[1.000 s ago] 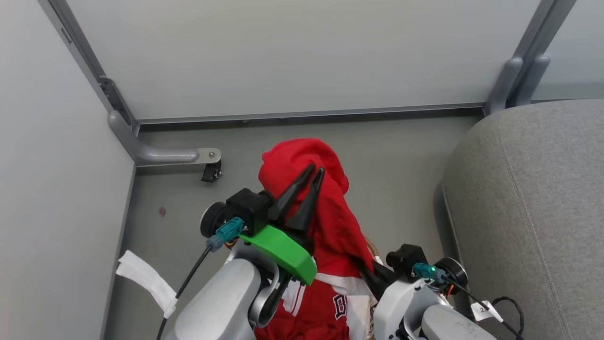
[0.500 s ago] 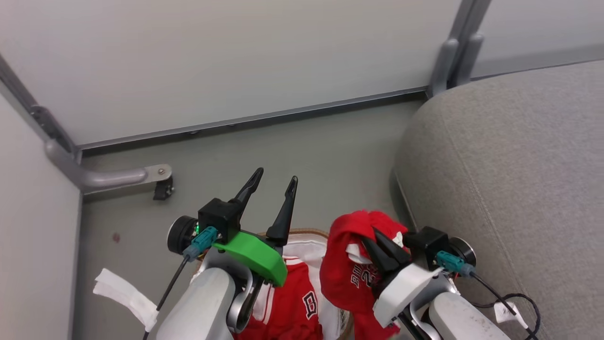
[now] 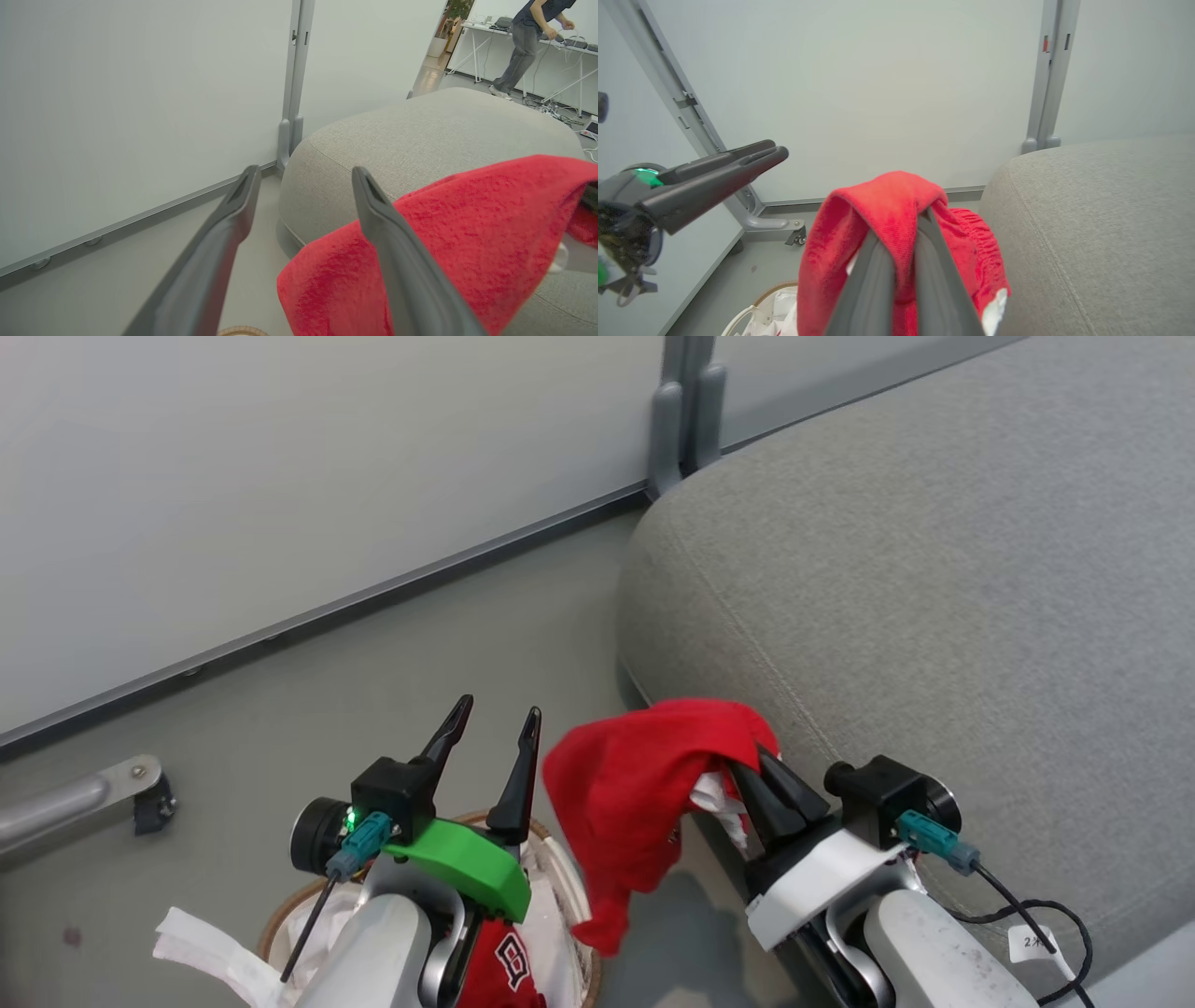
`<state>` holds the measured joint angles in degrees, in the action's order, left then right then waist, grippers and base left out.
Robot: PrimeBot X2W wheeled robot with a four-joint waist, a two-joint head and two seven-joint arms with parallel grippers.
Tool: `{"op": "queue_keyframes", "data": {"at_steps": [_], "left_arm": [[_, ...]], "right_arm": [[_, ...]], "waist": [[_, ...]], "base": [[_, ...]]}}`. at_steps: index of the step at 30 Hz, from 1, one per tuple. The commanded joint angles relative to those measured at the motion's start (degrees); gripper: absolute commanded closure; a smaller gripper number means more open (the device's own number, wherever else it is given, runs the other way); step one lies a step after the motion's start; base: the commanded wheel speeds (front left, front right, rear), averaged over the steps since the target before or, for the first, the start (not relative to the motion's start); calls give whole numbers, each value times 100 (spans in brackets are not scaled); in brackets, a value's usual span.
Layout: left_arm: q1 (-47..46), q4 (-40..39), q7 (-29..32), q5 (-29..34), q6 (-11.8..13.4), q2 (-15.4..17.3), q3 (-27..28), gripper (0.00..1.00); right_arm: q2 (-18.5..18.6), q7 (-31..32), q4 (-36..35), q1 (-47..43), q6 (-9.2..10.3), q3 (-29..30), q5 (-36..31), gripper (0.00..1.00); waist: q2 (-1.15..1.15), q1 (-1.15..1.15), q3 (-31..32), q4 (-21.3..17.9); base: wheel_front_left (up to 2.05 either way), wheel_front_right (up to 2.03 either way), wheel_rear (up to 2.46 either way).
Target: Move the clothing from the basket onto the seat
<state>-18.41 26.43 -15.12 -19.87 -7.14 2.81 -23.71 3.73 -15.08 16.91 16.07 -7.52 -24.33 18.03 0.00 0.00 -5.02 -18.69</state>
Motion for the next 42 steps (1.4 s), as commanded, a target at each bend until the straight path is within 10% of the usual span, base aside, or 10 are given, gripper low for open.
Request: {"op": "queue_keyframes", "data": {"at_steps": [1, 10, 22, 33, 42], "left_arm": [[81, 5, -6, 92, -32, 22, 42, 0], [77, -38, -6, 299, -40, 28, 158, 0], [-654, -271, -6, 433, -43, 299, -396, 0], [-1572, -628, -5, 379, -44, 499, -1206, 0], [-2006, -781, -5, 238, -44, 443, -1564, 0]], "right_arm": [[9, -13, -102, 29, 6, 62, 0, 100], [255, -13, -633, 292, 6, 393, -21, 100], [1606, -12, -538, 2621, 6, 1285, -241, 100], [2138, -9, 1214, 4234, 6, 2115, -326, 100], [1717, -8, 2401, 3837, 7, 3305, -763, 100]], "waist": [[0, 0, -87, -702], [0, 0, -385, -1154], [0, 0, -1668, -743], [0, 0, -2859, 12], [0, 0, -3255, 475]], "base": [[0, 0, 0], [0, 0, 0], [0, 0, 0], [0, 0, 0], [0, 0, 0]]}}
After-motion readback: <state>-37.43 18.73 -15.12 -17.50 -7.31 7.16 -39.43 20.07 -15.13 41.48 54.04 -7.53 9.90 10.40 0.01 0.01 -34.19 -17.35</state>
